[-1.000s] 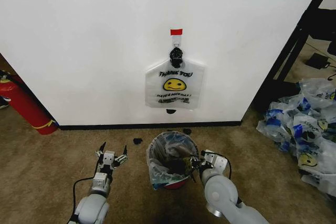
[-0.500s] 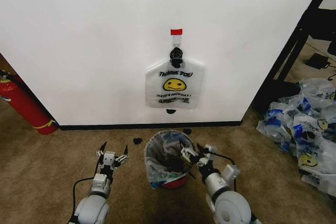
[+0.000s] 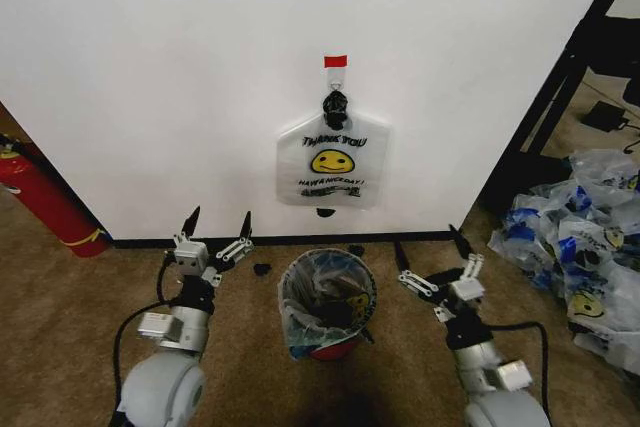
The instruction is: Pick up the garbage bag from the wall and place it over the trash bin.
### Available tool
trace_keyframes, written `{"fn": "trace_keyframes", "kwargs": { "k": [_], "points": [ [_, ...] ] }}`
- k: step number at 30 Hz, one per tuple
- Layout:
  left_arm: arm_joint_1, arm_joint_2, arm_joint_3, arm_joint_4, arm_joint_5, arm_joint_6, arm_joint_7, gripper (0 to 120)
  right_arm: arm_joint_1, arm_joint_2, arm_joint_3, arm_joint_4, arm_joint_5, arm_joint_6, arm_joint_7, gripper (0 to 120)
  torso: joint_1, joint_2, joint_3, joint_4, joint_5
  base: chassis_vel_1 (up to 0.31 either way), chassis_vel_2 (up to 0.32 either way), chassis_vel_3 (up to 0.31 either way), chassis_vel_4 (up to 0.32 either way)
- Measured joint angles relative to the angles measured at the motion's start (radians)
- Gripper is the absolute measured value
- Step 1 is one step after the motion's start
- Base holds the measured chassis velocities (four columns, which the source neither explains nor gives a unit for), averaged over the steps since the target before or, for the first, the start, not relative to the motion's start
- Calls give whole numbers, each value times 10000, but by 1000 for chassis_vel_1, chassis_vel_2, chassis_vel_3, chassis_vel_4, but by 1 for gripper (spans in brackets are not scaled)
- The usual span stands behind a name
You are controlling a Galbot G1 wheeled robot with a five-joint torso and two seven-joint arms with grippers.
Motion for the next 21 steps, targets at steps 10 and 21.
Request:
{"fn": "trace_keyframes", "kwargs": {
  "k": [10, 21],
  "points": [
    [75, -220, -655, -13, -250, 73, 346, 100, -165, 387, 107, 37, 6, -191, 242, 100, 0, 0, 1, 1, -1, 0, 0, 0, 0],
    [498, -460, -734, 83, -283, 62, 819, 100, -125, 334, -125, -368, -118, -357, 1160, 100, 0, 0, 1, 0, 1, 0, 0, 0, 0]
  ]
}}
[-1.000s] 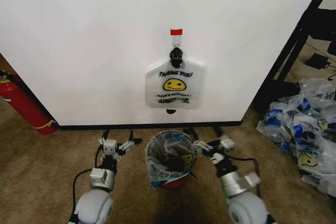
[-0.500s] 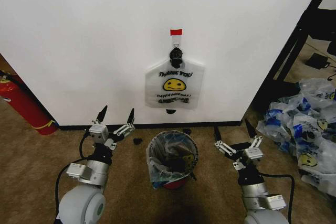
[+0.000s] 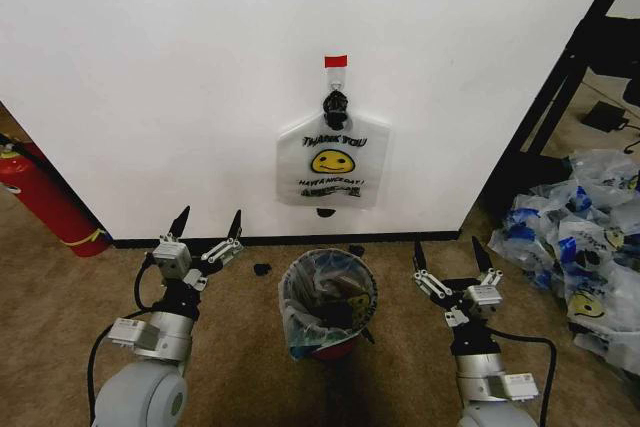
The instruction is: Pick up the garbage bag from the wall and place it over the trash bin.
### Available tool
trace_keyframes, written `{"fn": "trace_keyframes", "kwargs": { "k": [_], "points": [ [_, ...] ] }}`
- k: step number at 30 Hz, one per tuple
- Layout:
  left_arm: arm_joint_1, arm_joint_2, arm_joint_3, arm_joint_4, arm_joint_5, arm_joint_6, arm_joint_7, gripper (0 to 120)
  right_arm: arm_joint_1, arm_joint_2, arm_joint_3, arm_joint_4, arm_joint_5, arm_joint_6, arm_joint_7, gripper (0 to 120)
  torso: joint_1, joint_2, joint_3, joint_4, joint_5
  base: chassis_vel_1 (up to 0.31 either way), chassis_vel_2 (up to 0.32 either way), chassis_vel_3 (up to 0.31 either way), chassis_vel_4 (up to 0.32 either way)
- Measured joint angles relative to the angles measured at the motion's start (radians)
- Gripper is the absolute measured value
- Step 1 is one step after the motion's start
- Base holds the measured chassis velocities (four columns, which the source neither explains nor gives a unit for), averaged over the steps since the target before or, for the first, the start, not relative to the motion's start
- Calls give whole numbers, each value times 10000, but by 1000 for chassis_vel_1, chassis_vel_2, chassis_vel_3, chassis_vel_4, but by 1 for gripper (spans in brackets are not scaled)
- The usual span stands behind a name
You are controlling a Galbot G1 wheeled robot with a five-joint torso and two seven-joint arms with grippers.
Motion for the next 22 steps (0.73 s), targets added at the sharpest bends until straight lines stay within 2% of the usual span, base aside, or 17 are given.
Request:
{"fn": "trace_keyframes", "kwargs": {
  "k": [5, 10, 16, 22],
  "points": [
    [46, -265, 76, 216, 582, -161, 192, 100, -56, -22, 49, -203, -74, 119, 165, 100, 0, 0, 0, 0, 0, 0, 0, 0, 0],
    [-76, -410, -140, 459, 1102, 35, -45, 100, -70, -76, 39, -343, -214, 149, 416, 100, 0, 0, 0, -1, -1, 0, 0, 0, 0],
    [-61, -336, -488, 589, 950, 230, -328, 100, 120, -356, -85, -713, -599, -387, 1140, 100, 1, 0, 0, 0, 0, 0, 0, 0, 0],
    [-8, -538, -517, 580, 941, 168, -397, 100, 319, -430, -316, -813, -354, -381, 1040, 100, 1, 0, 0, 0, -1, 0, 0, 0, 0]
  ]
}}
